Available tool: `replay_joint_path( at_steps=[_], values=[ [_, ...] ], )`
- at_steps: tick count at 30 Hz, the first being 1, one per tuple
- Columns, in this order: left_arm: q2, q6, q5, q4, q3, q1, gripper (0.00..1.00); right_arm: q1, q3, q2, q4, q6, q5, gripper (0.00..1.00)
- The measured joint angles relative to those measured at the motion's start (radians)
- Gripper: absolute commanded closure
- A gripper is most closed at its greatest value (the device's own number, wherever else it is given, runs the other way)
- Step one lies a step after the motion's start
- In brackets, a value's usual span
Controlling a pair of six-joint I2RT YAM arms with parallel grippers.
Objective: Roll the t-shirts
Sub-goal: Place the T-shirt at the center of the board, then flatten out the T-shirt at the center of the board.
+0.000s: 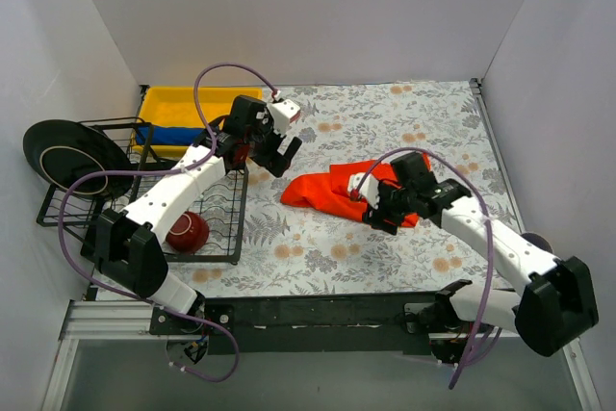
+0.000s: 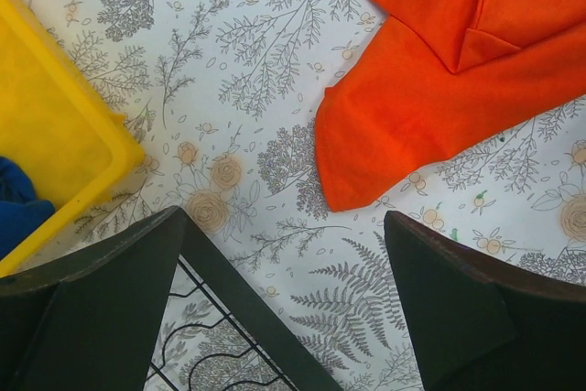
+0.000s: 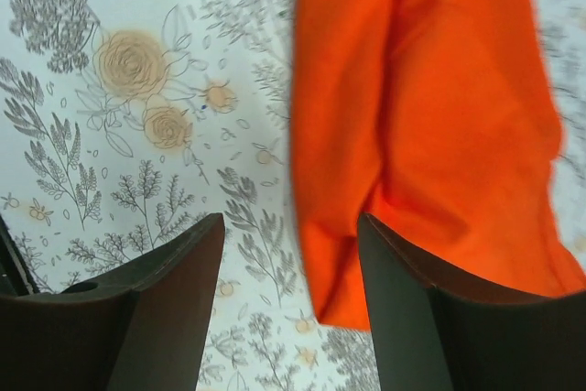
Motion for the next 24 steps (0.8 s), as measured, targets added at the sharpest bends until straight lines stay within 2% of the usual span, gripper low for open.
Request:
replay_joint_path(
  at_steps=[5, 11, 20, 21, 23, 24],
  values=[
    [0.000, -0.013, 0.016, -0.016, 0.000, 0.002, 0.10, 0.080, -0.138, 0.114, 0.109, -0.076, 0.034, 0.32],
    [0.000, -0.019, 0.026, -0.031, 0.000, 0.002, 0.10, 0.103, -0.159, 0.203, 0.277, -0.139, 0.088, 0.33],
    [0.000, -0.019, 0.033, -0.037, 0.000, 0.003, 0.09, 0.103, -0.194, 0.295, 0.405, -0.174, 0.150, 0.43],
    [0.000, -0.019, 0.035, -0.037, 0.000, 0.003, 0.09, 0.103, -0.195, 0.296, 0.414, -0.174, 0.151, 0.46],
    [0.001, -0.019, 0.039, -0.038, 0.000, 0.003, 0.09, 0.103, -0.195, 0.302, 0.418, -0.181, 0.147, 0.64],
    [0.002, -0.019, 0.042, -0.038, 0.000, 0.003, 0.09, 0.103, -0.195, 0.306, 0.418, -0.187, 0.145, 0.82]
  ],
)
